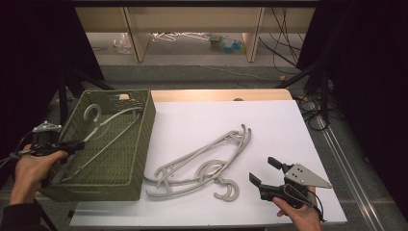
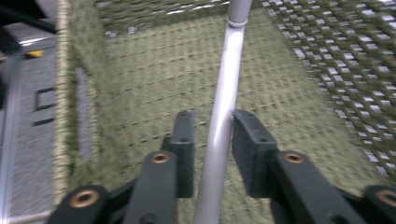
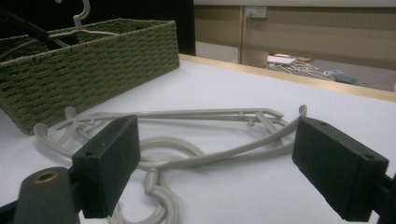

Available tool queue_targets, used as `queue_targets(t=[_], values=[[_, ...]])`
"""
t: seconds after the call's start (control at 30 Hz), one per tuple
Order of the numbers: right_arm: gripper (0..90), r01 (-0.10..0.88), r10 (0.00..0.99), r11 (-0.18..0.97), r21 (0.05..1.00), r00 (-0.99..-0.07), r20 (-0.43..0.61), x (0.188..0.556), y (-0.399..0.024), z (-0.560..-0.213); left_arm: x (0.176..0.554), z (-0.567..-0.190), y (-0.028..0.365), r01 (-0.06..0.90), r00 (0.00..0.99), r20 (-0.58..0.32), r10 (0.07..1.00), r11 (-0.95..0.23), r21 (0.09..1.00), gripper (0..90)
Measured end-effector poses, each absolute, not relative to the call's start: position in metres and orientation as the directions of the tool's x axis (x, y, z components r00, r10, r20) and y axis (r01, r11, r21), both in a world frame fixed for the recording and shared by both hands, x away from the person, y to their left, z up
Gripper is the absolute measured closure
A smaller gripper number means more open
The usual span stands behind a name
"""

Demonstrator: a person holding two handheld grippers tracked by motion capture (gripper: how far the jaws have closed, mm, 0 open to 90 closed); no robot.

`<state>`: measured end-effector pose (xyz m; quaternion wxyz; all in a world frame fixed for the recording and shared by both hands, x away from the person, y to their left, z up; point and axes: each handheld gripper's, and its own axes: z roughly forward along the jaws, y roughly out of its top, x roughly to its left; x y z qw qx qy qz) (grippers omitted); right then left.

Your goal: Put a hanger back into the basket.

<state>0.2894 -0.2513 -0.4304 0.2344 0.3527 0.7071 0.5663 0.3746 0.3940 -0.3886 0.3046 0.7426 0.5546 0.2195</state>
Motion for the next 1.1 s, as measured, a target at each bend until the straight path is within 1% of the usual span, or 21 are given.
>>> queue_targets(t=[0.03, 0.07, 0.1, 0.2, 0.23, 0.3, 0.33, 0.37, 0.43, 0.53, 0.63, 0.67, 0.7, 0.77, 0.8, 0.83, 0.9, 0.93, 0.97, 1.03, 1.1], values=[[16.1, 0.225, 0.77, 0.112, 0.968, -0.635, 0.058, 0.29, -0.252, -0.43, 0.374, -0.389, 0.395, 0.693, 0.283, -0.008, 0.959, -0.199, 0.693, 65.8], [16.1, 0.241, 0.768, 0.105, 0.965, -0.636, 0.075, 0.289, -0.251, -0.43, 0.374, -0.39, 0.396, 0.694, 0.275, -0.015, 0.961, -0.188, 0.695, 66.2], [16.1, 0.213, 0.77, 0.125, 0.969, -0.637, 0.041, 0.29, -0.253, -0.43, 0.374, -0.39, 0.397, 0.694, 0.27, -0.028, 0.962, -0.174, 0.699, 66.2], [16.1, 0.246, 0.769, 0.113, 0.963, -0.636, 0.072, 0.289, -0.252, -0.43, 0.373, -0.389, 0.398, 0.693, 0.261, -0.018, 0.965, -0.175, 0.699, 64.9], [16.1, 0.229, 0.771, 0.115, 0.967, -0.634, 0.059, 0.29, -0.252, -0.43, 0.375, -0.391, 0.398, 0.706, 0.228, 0.023, 0.973, -0.182, 0.685, 65.3], [16.2, 0.213, 0.771, 0.123, 0.969, -0.636, 0.042, 0.29, -0.253, -0.43, 0.376, -0.392, 0.398, 0.704, 0.225, 0.021, 0.974, -0.177, 0.688, 64.6], [16.1, 0.215, 0.771, 0.123, 0.969, -0.636, 0.043, 0.29, -0.253, -0.43, 0.375, -0.391, 0.398, 0.7, 0.235, 0.028, 0.972, -0.189, 0.689, 63.7], [16.2, 0.246, 0.767, 0.115, 0.963, -0.637, 0.071, 0.289, -0.252, -0.43, 0.375, -0.391, 0.397, 0.701, 0.237, 0.024, 0.971, -0.188, 0.688, 62.4], [16.2, 0.216, 0.771, 0.123, 0.969, -0.635, 0.044, 0.29, -0.253, -0.43, 0.374, -0.39, 0.397, 0.699, 0.241, 0.019, 0.97, -0.187, 0.691, 60.2], [16.2, 0.218, 0.77, 0.127, 0.968, -0.637, 0.043, 0.29, -0.253, -0.43, 0.372, -0.386, 0.395, 0.684, 0.253, -0.003, 0.968, -0.176, 0.708, 56.9], [16.2, 0.206, 0.773, 0.117, 0.971, -0.634, 0.041, 0.291, -0.253, -0.43, 0.37, -0.377, 0.387, 0.664, 0.257, 0.007, 0.966, -0.182, 0.725, 53.0], [16.2, 0.22, 0.773, 0.13, 0.967, -0.634, 0.04, 0.29, -0.254, -0.429, 0.37, -0.377, 0.387, 0.664, 0.257, 0.007, 0.966, -0.182, 0.725, 50.6], [16.2, 0.216, 0.77, 0.126, 0.968, -0.636, 0.042, 0.29, -0.253, -0.43, 0.368, -0.37, 0.378, 0.646, 0.274, 0.005, 0.962, -0.188, 0.74, 47.6], [16.2, 0.207, 0.771, 0.118, 0.971, -0.635, 0.041, 0.291, -0.253, -0.43, 0.366, -0.363, 0.364, 0.6, 0.297, -0.081, 0.951, -0.121, 0.791, 43.1], [16.2, 0.216, 0.774, 0.129, 0.968, -0.631, 0.038, 0.29, -0.254, -0.429, 0.364, -0.357, 0.355, 0.576, 0.329, -0.117, 0.937, -0.101, 0.811, 41.8], [16.2, 0.23, 0.776, 0.127, 0.965, -0.629, 0.047, 0.289, -0.254, -0.428, 0.363, -0.354, 0.348, 0.563, 0.346, -0.12, 0.931, -0.104, 0.82, 39.7], [16.2, 0.226, 0.776, 0.138, 0.964, -0.63, 0.037, 0.289, -0.254, -0.429, 0.358, -0.344, 0.325, 0.526, 0.384, -0.104, 0.918, -0.125, 0.841, 36.8], [16.2, 0.226, 0.776, 0.138, 0.964, -0.63, 0.037, 0.289, -0.254, -0.429, 0.358, -0.344, 0.325, 0.526, 0.384, -0.104, 0.918, -0.125, 0.841, 35.2], [16.2, 0.227, 0.775, 0.129, 0.965, -0.63, 0.044, 0.289, -0.254, -0.428, 0.353, -0.335, 0.3, 0.488, 0.428, -0.06, 0.902, -0.175, 0.855, 33.9], [16.2, 0.219, 0.775, 0.127, 0.967, -0.63, 0.04, 0.289, -0.254, -0.428, 0.348, -0.33, 0.278, 0.447, 0.479, -0.013, 0.878, -0.231, 0.864, 32.8], [16.2, 0.218, 0.774, 0.131, 0.967, -0.632, 0.037, 0.289, -0.254, -0.429, 0.342, -0.328, 0.251, 0.417, 0.526, -0.004, 0.85, -0.254, 0.873, 31.4]])
